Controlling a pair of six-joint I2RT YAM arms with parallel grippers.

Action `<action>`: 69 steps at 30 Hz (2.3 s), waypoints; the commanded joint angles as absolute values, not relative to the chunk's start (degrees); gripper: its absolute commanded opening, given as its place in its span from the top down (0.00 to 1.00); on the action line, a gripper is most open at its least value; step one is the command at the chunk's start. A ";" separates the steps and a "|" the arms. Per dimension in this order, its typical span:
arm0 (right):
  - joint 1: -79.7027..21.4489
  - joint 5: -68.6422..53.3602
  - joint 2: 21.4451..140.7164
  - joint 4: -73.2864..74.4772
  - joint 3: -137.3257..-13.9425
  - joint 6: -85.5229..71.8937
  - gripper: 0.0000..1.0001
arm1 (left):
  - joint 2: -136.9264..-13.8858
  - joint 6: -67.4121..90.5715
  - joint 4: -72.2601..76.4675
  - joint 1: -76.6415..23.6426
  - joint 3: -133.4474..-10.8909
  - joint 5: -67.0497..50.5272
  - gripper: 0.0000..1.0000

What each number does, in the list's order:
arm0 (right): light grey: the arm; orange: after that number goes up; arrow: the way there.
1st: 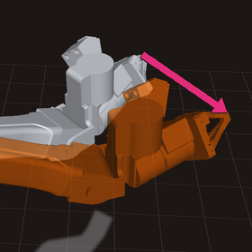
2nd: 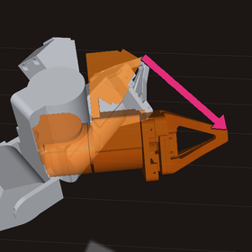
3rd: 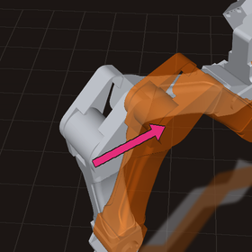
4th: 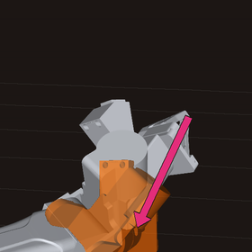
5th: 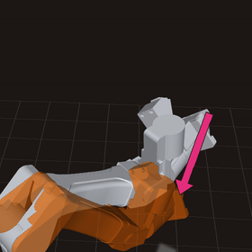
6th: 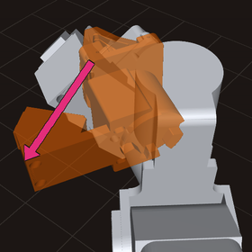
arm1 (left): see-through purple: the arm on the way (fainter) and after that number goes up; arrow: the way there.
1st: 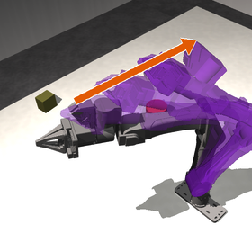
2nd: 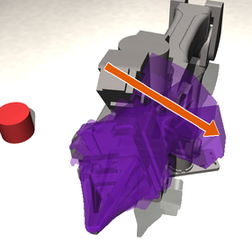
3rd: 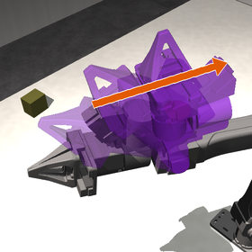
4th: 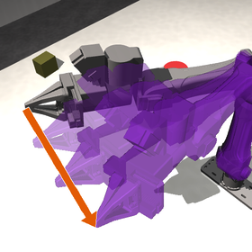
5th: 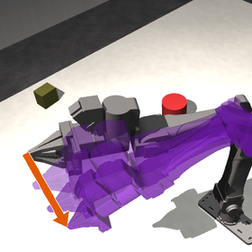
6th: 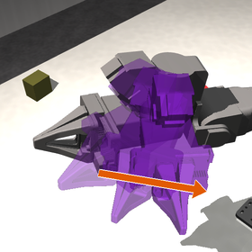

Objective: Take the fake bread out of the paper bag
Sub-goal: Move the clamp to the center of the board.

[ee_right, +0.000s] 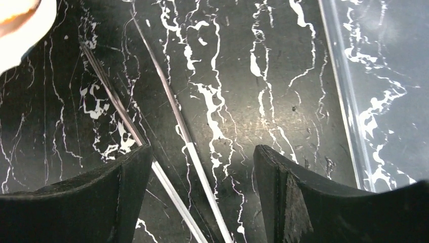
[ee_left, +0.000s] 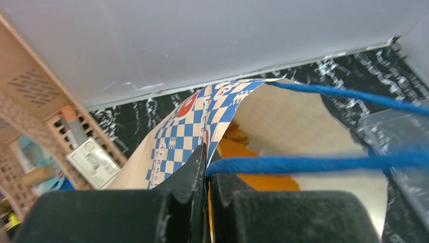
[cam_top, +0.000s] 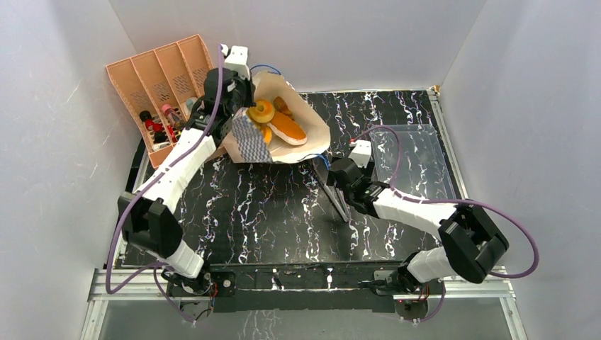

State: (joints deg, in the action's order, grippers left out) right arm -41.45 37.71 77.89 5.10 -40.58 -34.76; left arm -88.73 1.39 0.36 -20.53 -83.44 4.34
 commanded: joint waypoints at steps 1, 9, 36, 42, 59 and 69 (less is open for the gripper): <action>-40.87 32.42 78.42 -0.10 -44.23 -30.15 0.30 | -91.52 11.15 -0.73 -20.14 -93.85 -0.01 1.00; -40.80 34.70 83.12 2.55 -53.27 -30.93 0.31 | -97.54 20.72 -6.67 -20.10 -104.31 -2.66 1.00; -36.41 41.50 61.17 14.02 -55.00 -31.13 0.28 | -116.52 38.73 -6.14 -20.70 -121.54 0.43 1.00; -41.47 41.93 61.18 14.17 -51.48 -32.04 0.42 | -118.19 42.77 -3.35 -20.57 -120.72 2.26 1.00; -44.92 46.12 85.40 -3.12 -52.01 -31.93 0.94 | -114.93 52.80 2.18 -17.85 -112.47 -0.45 1.00; -39.11 42.01 102.31 -10.23 -66.29 -28.66 0.98 | -113.78 53.58 2.50 -12.00 -108.34 -9.05 1.00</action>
State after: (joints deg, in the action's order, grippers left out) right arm -40.80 42.89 98.85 -2.96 -59.68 -31.00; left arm -118.78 52.73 1.19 -14.35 -108.71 -3.20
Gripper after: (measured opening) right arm 0.019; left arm 0.018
